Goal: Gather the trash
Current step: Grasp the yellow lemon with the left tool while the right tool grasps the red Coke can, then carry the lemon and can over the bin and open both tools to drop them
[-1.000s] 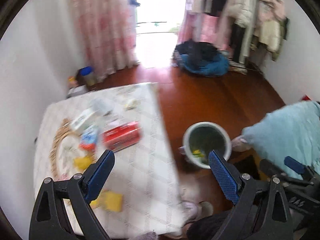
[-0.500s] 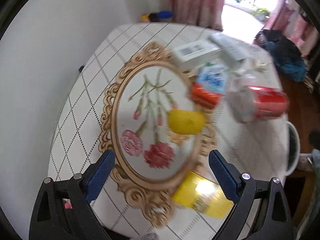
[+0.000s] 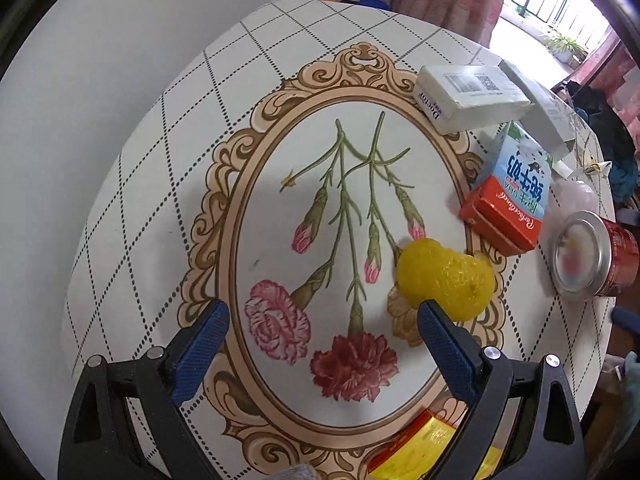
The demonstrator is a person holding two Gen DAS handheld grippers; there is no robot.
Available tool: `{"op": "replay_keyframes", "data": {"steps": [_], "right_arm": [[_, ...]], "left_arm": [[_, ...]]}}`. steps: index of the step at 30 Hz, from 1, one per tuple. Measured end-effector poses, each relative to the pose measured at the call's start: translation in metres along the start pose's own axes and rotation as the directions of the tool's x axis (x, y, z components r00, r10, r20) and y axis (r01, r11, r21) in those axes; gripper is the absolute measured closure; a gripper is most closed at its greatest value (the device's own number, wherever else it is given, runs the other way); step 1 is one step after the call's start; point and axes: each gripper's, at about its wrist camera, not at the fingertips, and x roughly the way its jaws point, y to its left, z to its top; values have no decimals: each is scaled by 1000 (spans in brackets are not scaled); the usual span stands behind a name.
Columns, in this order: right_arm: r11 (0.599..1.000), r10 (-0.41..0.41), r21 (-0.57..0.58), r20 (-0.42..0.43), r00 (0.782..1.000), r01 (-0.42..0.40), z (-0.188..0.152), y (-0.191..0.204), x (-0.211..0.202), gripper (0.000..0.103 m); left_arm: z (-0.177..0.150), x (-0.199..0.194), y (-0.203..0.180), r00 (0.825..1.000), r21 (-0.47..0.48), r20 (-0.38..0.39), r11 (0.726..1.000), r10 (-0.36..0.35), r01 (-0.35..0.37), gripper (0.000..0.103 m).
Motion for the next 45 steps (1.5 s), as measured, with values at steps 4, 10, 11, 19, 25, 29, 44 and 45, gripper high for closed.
{"op": "replay_keyframes", "data": {"steps": [4, 10, 11, 19, 25, 29, 44, 45], "right_arm": [[994, 63, 92, -29, 998, -60, 0, -1, 28, 12], [999, 3, -54, 9, 1000, -2, -9, 10, 20, 18], [993, -34, -109, 26, 999, 37, -14, 9, 13, 18], [875, -265, -404, 59, 962, 266, -48, 12, 3, 19], [883, -265, -395, 27, 964, 254, -56, 12, 18, 20], [883, -243, -398, 68, 968, 250, -60, 12, 14, 25], [839, -112, -486, 286, 952, 245, -107, 19, -76, 28], [840, -94, -488, 301, 949, 238, -110, 18, -87, 28]], "left_arm": [[-1, -4, -7, 1000, 47, 8, 999, -19, 18, 7], [-4, -17, -24, 995, 122, 9, 987, -102, 100, 8], [-5, -17, -30, 993, 132, 4, 985, -117, 115, 8], [10, 10, -59, 987, 203, -56, 966, -153, 161, 38], [14, 9, -61, 990, 213, -20, 967, -139, 140, 67], [9, 8, -64, 994, 237, 6, 966, -113, 109, 75], [4, -108, -66, 956, 279, 240, 955, -167, 97, 76], [4, -117, -67, 951, 287, 251, 952, -179, 104, 76]]}}
